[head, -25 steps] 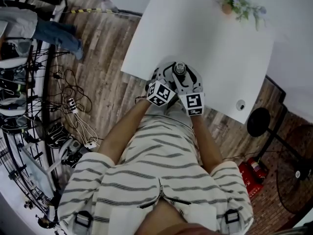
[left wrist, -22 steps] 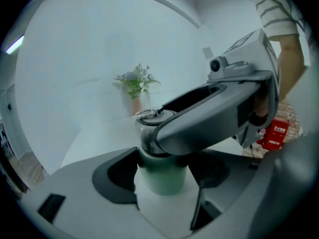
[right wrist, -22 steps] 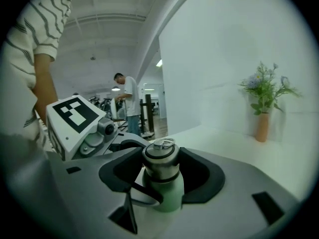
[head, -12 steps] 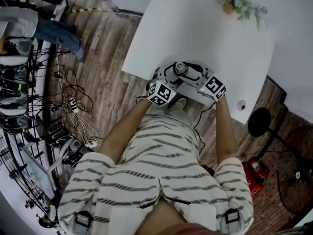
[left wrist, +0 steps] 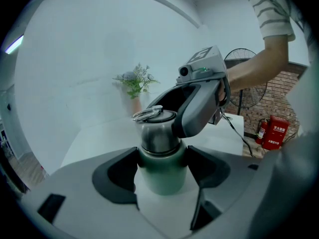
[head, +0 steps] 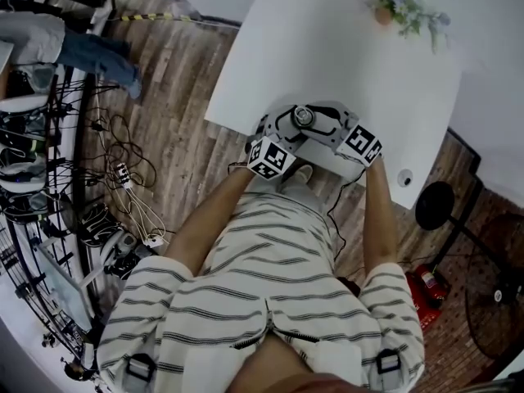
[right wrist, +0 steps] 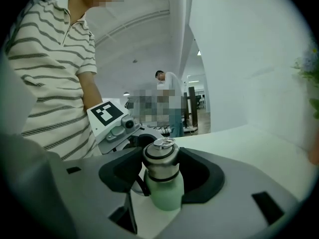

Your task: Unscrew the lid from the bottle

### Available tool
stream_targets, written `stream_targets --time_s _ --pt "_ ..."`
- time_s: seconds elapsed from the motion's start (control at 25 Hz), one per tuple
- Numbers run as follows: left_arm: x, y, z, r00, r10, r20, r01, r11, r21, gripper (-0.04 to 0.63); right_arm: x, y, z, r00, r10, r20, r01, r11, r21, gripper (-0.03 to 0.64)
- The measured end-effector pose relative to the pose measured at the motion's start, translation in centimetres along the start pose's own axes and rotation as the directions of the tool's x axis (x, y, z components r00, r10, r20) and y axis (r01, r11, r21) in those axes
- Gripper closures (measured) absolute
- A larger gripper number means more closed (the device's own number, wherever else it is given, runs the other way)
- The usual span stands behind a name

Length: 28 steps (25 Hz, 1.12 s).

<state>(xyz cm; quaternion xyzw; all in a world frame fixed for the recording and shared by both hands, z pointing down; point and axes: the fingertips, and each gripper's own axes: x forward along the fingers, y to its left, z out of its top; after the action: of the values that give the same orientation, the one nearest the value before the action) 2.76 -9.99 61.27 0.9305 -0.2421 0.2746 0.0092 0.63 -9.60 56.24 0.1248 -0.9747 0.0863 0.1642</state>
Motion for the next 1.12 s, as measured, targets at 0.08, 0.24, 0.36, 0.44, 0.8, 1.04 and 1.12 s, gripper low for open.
stream_targets --time_s 0.08,0.24,0.36,0.44,0.8,1.04,1.12 --pt "-0.1 0.0 0.1 1.0 0.001 0.0 -0.001 1.0 0.001 0.282 -0.1 -0.3 0.1 0.999 -0.038 -0.003 0.038 0.999 0.015 0.363" --pt "0.0 -0.1 0.1 1.0 0.005 0.002 -0.005 1.0 -0.002 0.282 -0.9 -0.6 0.6 0.983 -0.174 0.052 0.169 0.982 0.084 0.267" --pt "0.0 -0.1 0.0 1.0 0.005 0.004 -0.005 1.0 0.0 0.282 -0.9 -0.4 0.8 0.94 -0.338 0.053 0.331 0.938 0.106 0.272" --pt "-0.1 -0.1 0.0 1.0 0.005 0.004 -0.005 1.0 0.0 0.282 -0.9 -0.4 0.7 0.891 -0.452 0.05 0.442 0.887 0.136 0.301" --pt "-0.1 -0.1 0.0 1.0 0.009 0.002 -0.009 1.0 -0.002 0.282 -0.4 -0.7 0.1 0.722 -0.691 0.034 0.671 0.712 0.207 0.342" --pt "-0.1 -0.2 -0.1 1.0 0.008 0.001 -0.008 1.0 -0.002 0.282 0.2 -0.9 0.1 0.709 -0.705 0.027 0.689 0.699 0.19 0.366" --pt "0.0 -0.1 0.0 1.0 0.008 0.001 -0.008 1.0 -0.001 0.282 0.1 -1.0 0.1 0.71 -0.704 0.027 0.689 0.701 0.182 0.357"
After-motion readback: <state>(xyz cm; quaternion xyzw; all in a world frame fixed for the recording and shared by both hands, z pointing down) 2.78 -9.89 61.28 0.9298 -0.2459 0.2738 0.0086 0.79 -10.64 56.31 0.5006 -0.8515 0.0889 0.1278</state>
